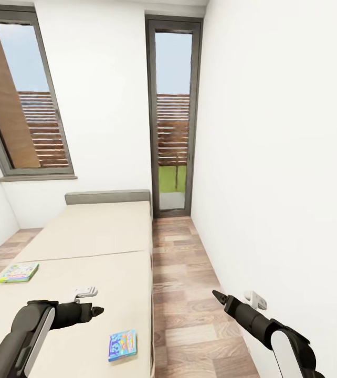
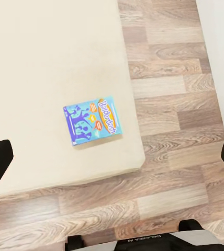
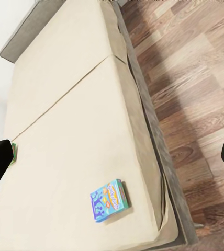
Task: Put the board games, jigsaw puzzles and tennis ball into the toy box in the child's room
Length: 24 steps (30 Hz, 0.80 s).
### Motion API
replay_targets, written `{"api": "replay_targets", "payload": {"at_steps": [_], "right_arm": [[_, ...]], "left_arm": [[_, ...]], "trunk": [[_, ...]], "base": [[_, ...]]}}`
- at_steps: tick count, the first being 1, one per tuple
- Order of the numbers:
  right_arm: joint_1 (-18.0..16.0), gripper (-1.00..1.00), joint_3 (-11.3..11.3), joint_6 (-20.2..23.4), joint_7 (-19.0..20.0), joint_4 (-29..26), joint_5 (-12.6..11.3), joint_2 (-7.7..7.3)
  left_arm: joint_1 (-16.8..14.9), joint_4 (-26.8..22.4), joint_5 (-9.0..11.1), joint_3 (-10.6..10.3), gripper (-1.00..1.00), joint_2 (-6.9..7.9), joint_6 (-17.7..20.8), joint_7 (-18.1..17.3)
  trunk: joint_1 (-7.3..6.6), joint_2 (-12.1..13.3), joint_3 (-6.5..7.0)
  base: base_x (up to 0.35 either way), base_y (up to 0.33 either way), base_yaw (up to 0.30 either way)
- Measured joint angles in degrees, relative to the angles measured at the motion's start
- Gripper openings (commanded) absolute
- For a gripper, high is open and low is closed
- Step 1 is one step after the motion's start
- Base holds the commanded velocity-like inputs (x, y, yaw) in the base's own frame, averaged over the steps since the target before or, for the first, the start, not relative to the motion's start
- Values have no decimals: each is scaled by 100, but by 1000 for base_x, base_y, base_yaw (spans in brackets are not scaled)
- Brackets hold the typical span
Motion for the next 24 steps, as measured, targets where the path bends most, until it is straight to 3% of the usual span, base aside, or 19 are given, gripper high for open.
{"api": "replay_targets", "payload": {"at_steps": [24], "right_arm": [[-1, 100, 1, 1, -6, -5, 1, 3]], "left_arm": [[0, 6, 0, 5, 100, -3, 0, 0]], "trunk": [[1, 0, 0]], "base": [[18, -83, 55]]}}
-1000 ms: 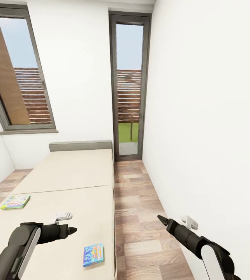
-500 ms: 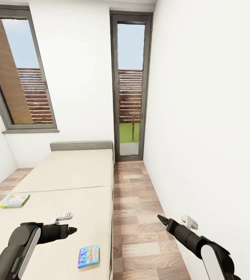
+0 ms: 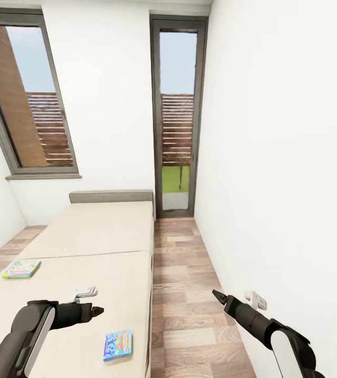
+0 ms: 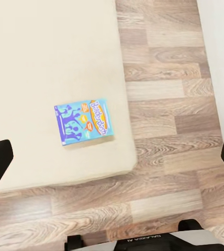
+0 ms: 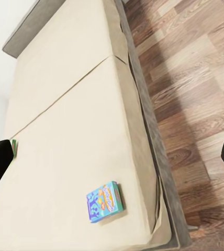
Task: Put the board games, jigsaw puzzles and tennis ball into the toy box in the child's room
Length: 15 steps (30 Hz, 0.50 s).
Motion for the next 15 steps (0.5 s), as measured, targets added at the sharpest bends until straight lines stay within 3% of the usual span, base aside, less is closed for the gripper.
{"api": "replay_targets", "payload": {"at_steps": [6, 15], "right_arm": [[-1, 100, 0, -1, 1, 4, 4, 0], [0, 100, 8, -1, 1, 7, 7, -1]], "left_arm": [[0, 1, 0, 1, 100, 1, 1, 0], [0, 2, 0, -1, 100, 0, 2, 0]], "trunk": [[0, 0, 0], [0, 0, 0]], "base": [[0, -124, 145], [0, -27, 38]]}}
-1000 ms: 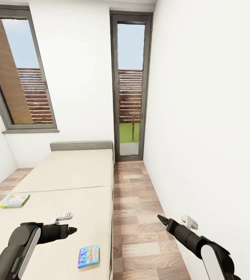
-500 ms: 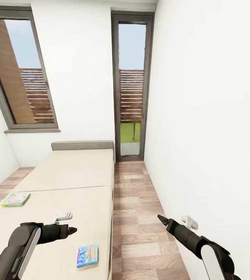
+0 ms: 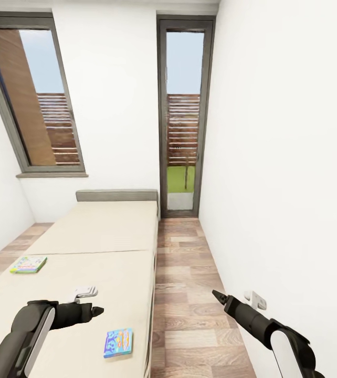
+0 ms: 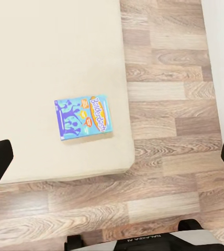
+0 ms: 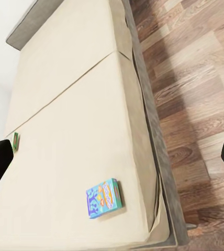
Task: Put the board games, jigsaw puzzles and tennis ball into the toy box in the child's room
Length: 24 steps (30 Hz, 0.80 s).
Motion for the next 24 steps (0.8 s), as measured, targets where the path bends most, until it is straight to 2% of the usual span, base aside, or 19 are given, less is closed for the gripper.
{"api": "replay_targets", "payload": {"at_steps": [24], "right_arm": [[-52, 100, 35, 9, -8, 19, -8, -9]], "left_arm": [[0, 2, -4, -7, 100, -11, -6, 4]], "trunk": [[0, 0, 0]], "base": [[0, -1, 2]]}}
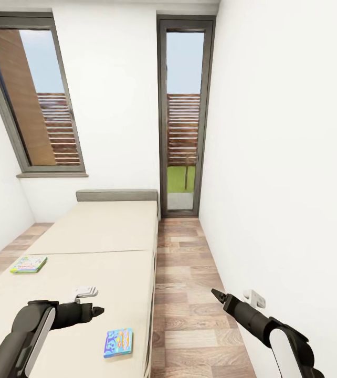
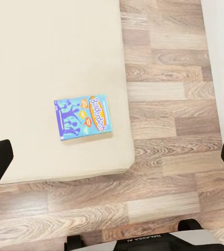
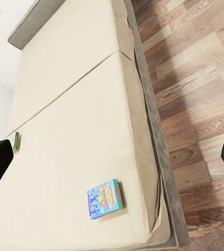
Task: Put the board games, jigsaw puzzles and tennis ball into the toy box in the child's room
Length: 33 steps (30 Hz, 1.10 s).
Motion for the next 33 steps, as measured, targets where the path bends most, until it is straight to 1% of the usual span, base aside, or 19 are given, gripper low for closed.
{"api": "replay_targets", "payload": {"at_steps": [14, 20, 24, 30, 33], "right_arm": [[-11, 100, 10, 0, -44, 41, 1, 4], [-87, 100, 13, 8, -160, 211, 14, 8], [-234, 100, 52, 15, -302, 416, 27, 9], [-375, 100, 144, 21, -532, 700, 69, 10], [-407, 100, 165, 27, -599, 764, 79, 10]], "left_arm": [[0, 81, -30, -4, 100, -19, -25, 64], [-7, 180, -29, -2, 100, -16, -49, 85], [-72, 422, -29, -1, 100, -21, -133, 91], [-387, 1040, -18, -2, 100, -18, -408, 96], [-510, 1259, -12, -2, 100, -5, -511, 91]], "trunk": [[0, 0, 0], [0, 0, 0], [0, 1, 0], [0, 1, 0], [0, 0, 0]], "base": [[0, 0, 0], [0, 0, 0], [0, 0, 0], [0, 0, 0], [0, 0, 0]]}}
